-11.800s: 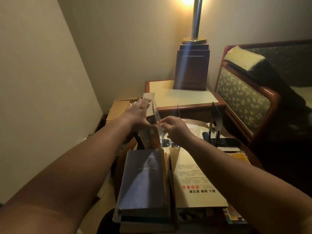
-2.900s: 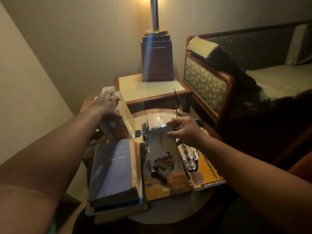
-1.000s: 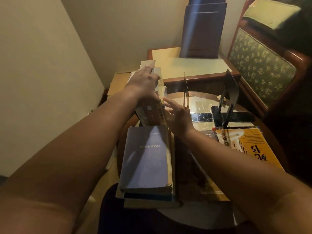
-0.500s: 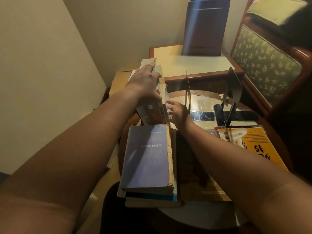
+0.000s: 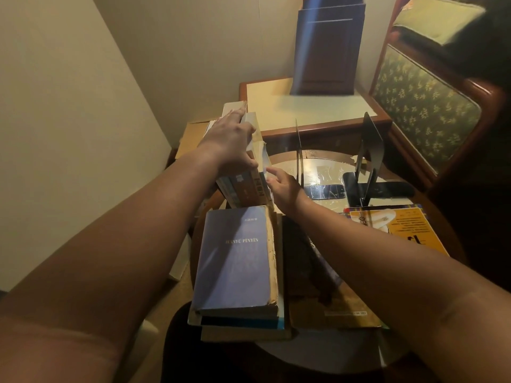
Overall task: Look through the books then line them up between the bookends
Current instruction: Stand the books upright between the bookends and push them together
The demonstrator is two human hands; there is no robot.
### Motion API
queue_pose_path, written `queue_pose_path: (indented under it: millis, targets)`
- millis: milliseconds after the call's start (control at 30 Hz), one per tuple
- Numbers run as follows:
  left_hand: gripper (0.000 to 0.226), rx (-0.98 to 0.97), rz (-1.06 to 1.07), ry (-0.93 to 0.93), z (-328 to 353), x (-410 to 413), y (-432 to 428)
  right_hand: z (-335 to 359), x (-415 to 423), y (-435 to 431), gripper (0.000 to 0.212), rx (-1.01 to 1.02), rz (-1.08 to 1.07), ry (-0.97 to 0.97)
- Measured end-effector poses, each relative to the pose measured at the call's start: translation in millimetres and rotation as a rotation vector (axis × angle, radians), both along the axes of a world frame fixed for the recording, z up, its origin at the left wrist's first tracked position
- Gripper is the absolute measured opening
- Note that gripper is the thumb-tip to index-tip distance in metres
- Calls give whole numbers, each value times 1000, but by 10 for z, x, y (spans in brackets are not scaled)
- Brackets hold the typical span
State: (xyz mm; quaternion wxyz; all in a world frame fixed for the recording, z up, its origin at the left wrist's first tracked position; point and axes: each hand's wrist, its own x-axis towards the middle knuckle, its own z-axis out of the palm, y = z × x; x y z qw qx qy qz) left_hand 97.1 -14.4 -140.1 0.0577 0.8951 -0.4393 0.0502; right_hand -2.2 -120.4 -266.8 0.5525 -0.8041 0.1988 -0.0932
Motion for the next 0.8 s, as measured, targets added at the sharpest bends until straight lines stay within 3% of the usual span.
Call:
queue_pose_path:
  millis: [133, 300, 567, 800]
  targets:
    - [73, -1, 2, 0, 8, -16, 1, 42, -125, 4, 47, -51, -3, 2]
    - [75, 12, 9, 5, 1, -1, 5, -12, -477, -3, 38, 24, -21, -12]
    - [76, 15, 36, 5, 23, -53, -5, 97, -878, 104, 38, -145, 44, -10]
    - [75, 33, 57, 14, 62, -125, 7, 160, -835, 407, 82, -193, 209, 127]
